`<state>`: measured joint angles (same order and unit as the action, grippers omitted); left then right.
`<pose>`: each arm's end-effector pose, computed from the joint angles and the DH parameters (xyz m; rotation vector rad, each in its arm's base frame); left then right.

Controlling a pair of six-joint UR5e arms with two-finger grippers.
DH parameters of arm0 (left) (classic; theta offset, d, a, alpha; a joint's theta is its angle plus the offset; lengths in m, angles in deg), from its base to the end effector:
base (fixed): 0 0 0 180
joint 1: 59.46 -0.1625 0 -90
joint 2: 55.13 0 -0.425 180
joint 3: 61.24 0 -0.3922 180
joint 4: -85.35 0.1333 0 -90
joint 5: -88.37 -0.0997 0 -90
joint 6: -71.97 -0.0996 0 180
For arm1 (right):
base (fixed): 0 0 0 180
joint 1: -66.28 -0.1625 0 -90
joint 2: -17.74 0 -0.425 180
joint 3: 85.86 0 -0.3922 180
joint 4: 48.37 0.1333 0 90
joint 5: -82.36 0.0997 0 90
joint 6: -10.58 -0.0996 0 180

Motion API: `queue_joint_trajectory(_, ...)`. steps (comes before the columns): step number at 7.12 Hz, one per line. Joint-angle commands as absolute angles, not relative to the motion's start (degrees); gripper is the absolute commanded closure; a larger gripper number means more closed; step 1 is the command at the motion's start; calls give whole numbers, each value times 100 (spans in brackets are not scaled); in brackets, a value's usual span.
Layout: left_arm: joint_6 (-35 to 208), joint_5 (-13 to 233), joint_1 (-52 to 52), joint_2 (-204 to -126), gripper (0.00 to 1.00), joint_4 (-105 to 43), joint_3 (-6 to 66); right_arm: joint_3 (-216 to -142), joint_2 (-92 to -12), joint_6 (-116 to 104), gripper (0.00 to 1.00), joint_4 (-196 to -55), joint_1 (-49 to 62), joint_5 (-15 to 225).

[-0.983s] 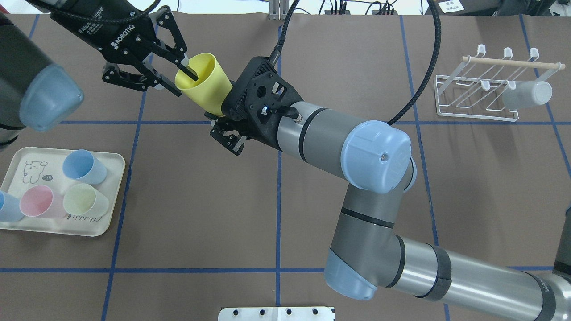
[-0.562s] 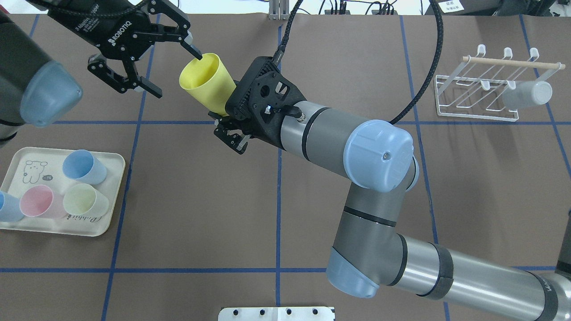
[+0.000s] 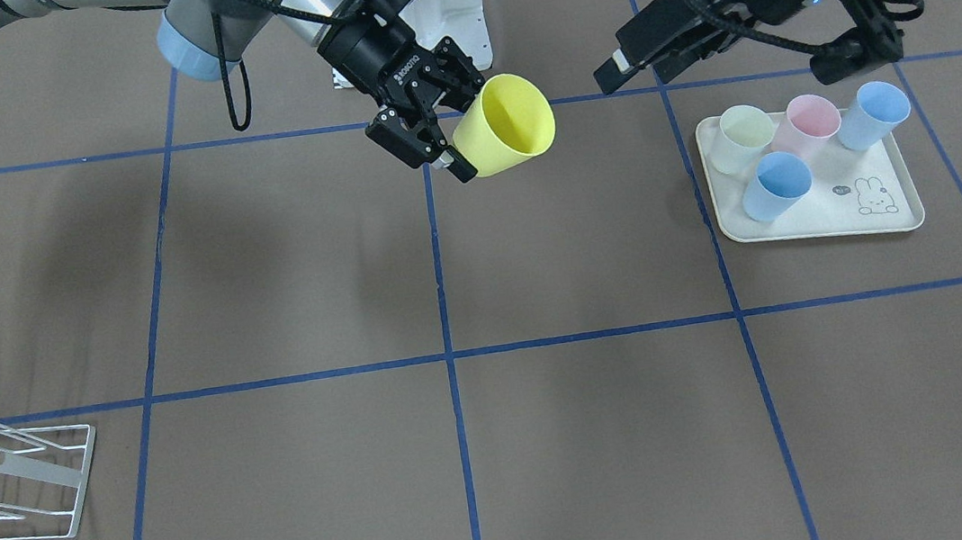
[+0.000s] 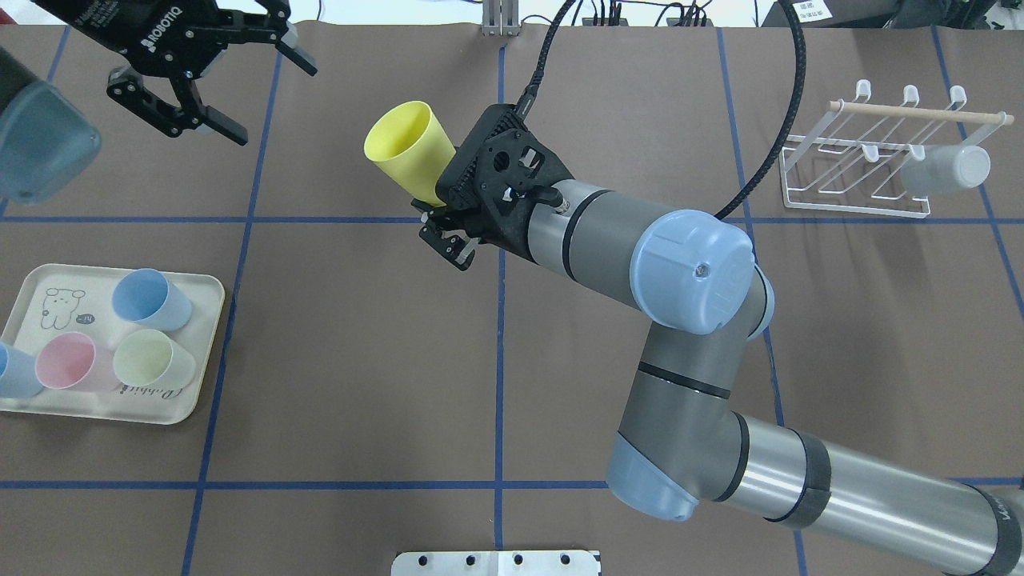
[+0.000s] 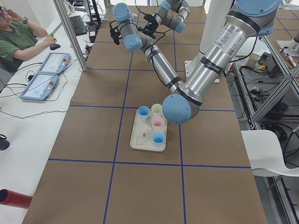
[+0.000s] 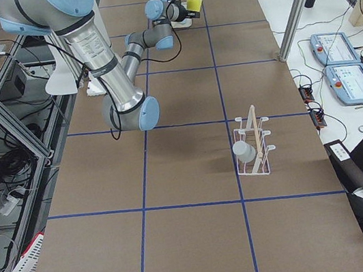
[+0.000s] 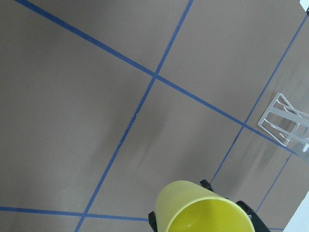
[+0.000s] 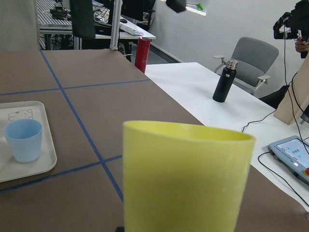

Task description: Transfer IKEA cup to right arm and place on rack

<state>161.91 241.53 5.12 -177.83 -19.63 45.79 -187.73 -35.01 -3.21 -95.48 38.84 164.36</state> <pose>0.2030 -0.5306 0.1500 -0.2834 1.3547 -0.3205 -0.4727 -0.4112 0.1012 1.3487 -0.9205 -0.5457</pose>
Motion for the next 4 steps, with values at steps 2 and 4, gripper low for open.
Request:
queue_joint_trajectory(2, 14305, 23193, 699, -16881, 0, -1951, 4625, -18782, -3517, -471, 54, -11063, 3387, 16532)
queue_joint_trajectory(4, 12603, 22917, 733, -16213, 0, -1924, 4625, -18956, -3534, -192, 54, -12100, 2809, 17266)
